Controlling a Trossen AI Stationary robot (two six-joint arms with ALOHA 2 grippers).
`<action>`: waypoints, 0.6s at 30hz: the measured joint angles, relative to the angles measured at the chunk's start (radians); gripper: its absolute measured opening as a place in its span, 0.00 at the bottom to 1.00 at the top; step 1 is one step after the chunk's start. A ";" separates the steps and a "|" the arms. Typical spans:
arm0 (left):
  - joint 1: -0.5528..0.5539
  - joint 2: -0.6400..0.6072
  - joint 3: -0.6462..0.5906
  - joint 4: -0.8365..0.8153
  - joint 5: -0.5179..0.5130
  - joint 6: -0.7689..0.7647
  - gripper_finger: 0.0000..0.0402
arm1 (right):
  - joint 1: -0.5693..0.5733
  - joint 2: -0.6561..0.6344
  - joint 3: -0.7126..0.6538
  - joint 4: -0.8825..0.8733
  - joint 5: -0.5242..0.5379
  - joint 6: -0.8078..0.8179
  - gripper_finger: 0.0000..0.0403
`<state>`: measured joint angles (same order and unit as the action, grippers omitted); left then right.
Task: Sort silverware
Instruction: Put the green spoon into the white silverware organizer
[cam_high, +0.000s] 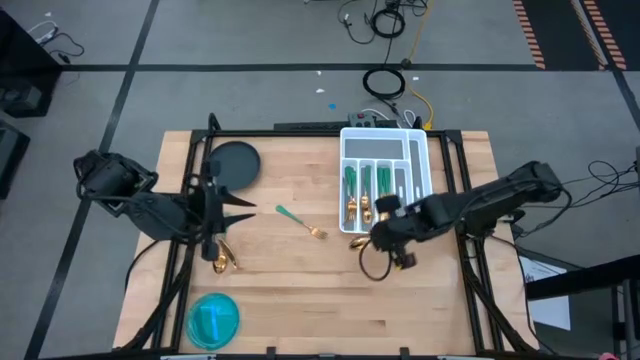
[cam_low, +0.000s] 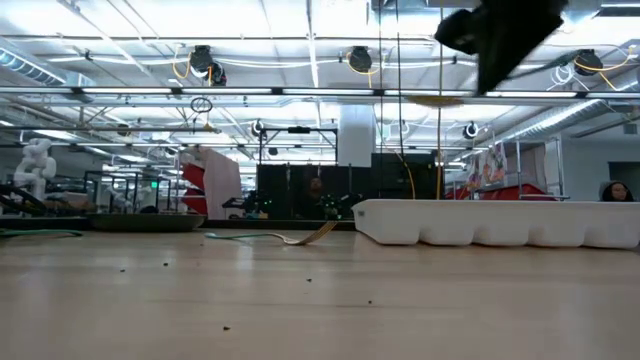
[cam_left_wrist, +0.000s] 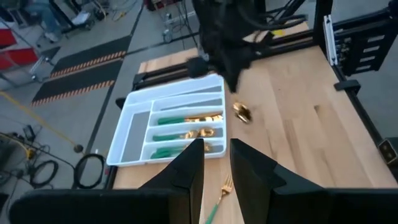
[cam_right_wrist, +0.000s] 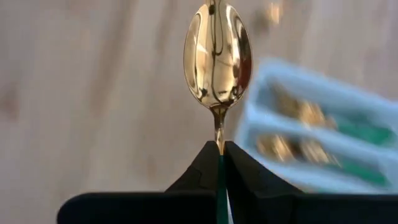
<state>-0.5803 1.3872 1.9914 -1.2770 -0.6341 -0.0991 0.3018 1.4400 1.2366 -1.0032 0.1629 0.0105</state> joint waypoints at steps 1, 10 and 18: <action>0.007 0.000 -0.011 0.008 0.008 0.004 0.21 | -0.014 -0.011 0.000 -0.055 0.008 -0.044 0.00; 0.064 0.001 -0.132 0.093 0.033 0.003 0.21 | -0.115 -0.021 0.000 -0.345 0.145 -0.453 0.00; 0.106 0.000 -0.261 0.211 0.034 0.002 0.21 | -0.198 -0.004 0.000 -0.344 0.339 -0.867 0.00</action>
<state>-0.4739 1.3876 1.7306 -1.0663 -0.5999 -0.0967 0.1037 1.4359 1.2366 -1.3476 0.5017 -0.8566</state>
